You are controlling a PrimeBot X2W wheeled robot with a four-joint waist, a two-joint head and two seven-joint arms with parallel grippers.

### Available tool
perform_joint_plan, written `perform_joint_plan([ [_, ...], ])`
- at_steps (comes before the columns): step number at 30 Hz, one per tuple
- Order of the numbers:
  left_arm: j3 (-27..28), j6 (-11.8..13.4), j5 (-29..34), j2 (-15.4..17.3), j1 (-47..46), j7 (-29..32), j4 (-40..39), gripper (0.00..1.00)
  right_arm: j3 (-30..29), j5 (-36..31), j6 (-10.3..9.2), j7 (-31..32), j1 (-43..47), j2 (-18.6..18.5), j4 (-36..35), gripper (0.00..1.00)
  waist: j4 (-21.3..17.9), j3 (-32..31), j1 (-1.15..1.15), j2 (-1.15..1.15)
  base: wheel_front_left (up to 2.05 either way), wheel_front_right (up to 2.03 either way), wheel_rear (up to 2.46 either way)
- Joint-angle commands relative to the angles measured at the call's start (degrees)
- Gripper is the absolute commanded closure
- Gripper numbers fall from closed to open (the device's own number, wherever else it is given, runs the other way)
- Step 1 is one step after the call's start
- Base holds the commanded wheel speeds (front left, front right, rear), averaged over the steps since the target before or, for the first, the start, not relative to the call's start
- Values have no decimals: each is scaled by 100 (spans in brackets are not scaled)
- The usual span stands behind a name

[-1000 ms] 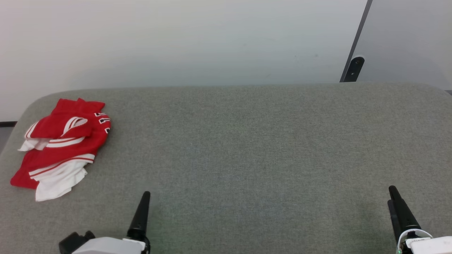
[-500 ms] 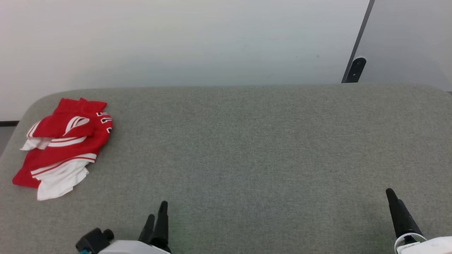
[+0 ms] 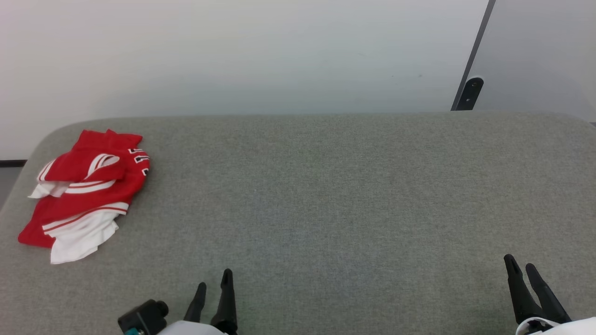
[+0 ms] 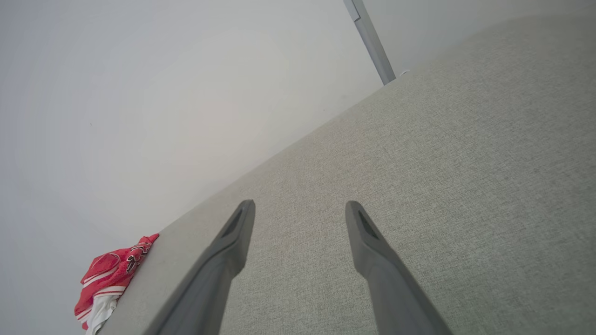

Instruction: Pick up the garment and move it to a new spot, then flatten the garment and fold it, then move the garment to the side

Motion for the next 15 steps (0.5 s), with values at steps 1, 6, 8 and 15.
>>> perform_joint_plan([
  [1, -46, 54, 168, 31, -3, -44, -102, 0, 25, -171, 3, -54, 15, -87, -101, 0, 2, -2, 0, 0, 0, 0, 0],
  [6, -200, 203, 538, 63, 53, -134, -195, 0, 98, -530, 3, -138, 62, -170, -168, 0, 14, -16, 0, 0, 0, 0, 0],
  [8, -256, 264, 683, 78, 76, -166, -237, 0, 92, -662, 3, -177, 75, -198, -217, 0, 17, -19, 0, 0, 0, 0, 0],
  [15, -469, 508, 1188, 133, 146, -276, -431, 0, 46, -1126, 3, -284, 174, -253, -381, 0, 32, -32, 0, 0, 0, 0, 0],
])
